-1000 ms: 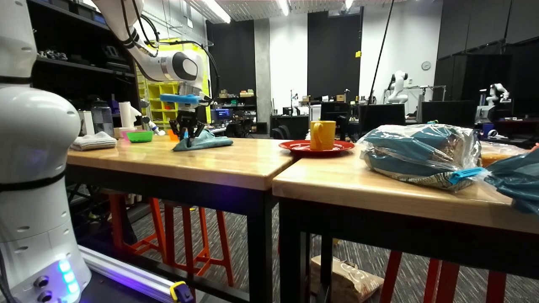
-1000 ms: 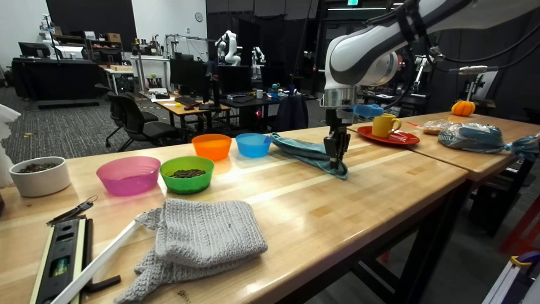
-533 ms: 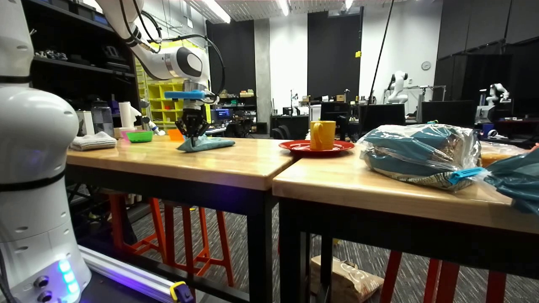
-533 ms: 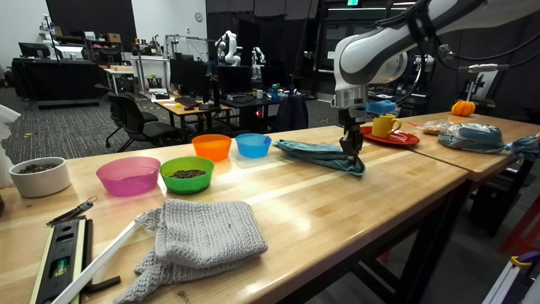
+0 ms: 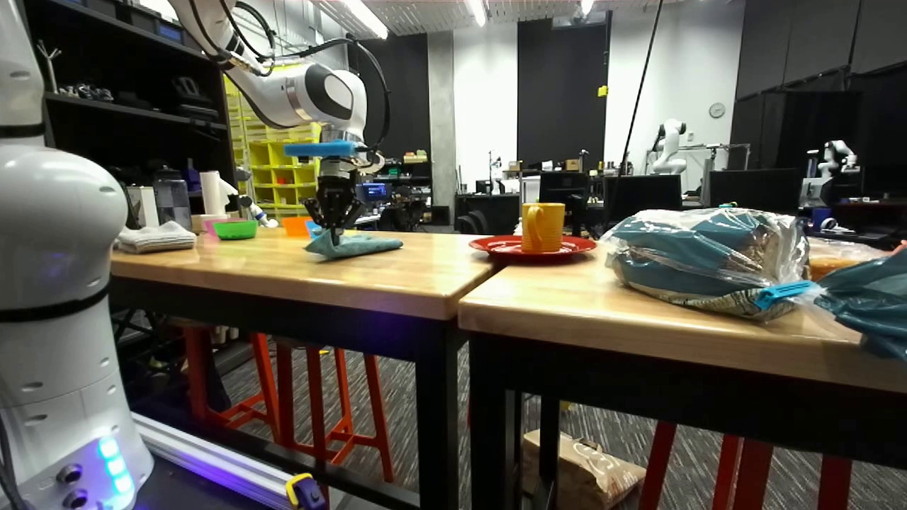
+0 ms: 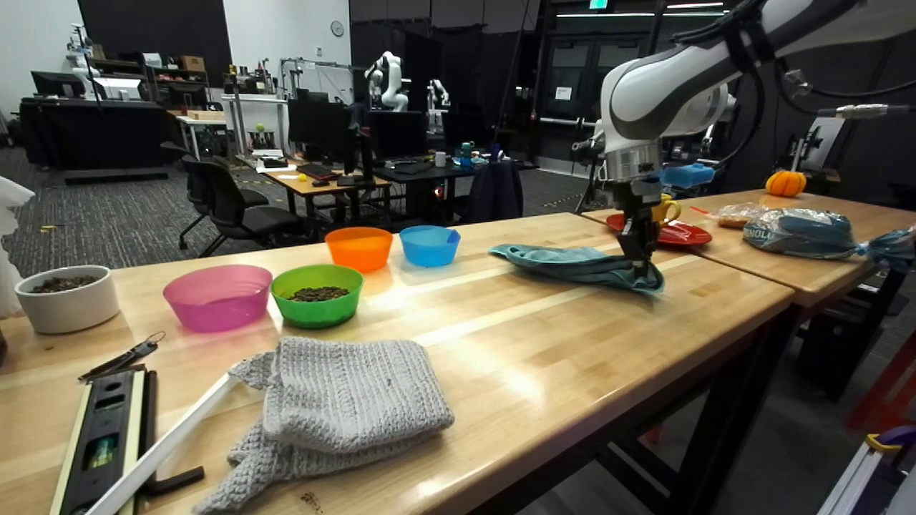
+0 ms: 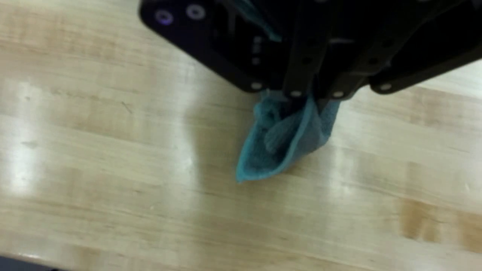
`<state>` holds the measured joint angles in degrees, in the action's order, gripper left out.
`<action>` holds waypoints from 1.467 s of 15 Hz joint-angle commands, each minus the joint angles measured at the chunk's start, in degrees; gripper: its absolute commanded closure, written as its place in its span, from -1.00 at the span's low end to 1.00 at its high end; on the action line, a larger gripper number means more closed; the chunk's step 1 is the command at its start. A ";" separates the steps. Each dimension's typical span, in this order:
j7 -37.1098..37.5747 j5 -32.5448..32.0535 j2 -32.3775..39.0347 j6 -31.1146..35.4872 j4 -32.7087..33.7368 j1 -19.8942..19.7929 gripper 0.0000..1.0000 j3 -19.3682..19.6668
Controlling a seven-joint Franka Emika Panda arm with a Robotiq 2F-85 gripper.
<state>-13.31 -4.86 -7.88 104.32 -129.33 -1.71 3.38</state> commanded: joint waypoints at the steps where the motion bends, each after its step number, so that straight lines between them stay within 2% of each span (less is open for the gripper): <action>1: -0.66 -2.11 -3.52 -1.48 -2.25 -1.78 0.97 1.59; 5: -0.49 -3.85 -4.11 -2.19 -2.14 -2.76 0.97 2.72; 6: -0.52 -3.75 -4.27 -2.18 -2.06 -2.69 0.37 2.73; 7: -0.58 -3.28 -4.48 -2.00 -2.02 -2.45 0.34 2.64; 9: -0.50 -2.02 -4.71 -1.90 -1.50 -1.90 0.15 2.30; 13: 0.58 1.42 -5.84 -2.71 -0.62 -1.01 -0.39 1.62; 17: 4.25 6.44 -6.79 -2.30 -1.22 -1.72 -0.94 2.26; 22: 9.56 13.47 -7.90 -2.81 -1.76 -3.48 -1.00 4.08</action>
<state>-6.85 5.51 -13.31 102.57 -129.85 -4.00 6.60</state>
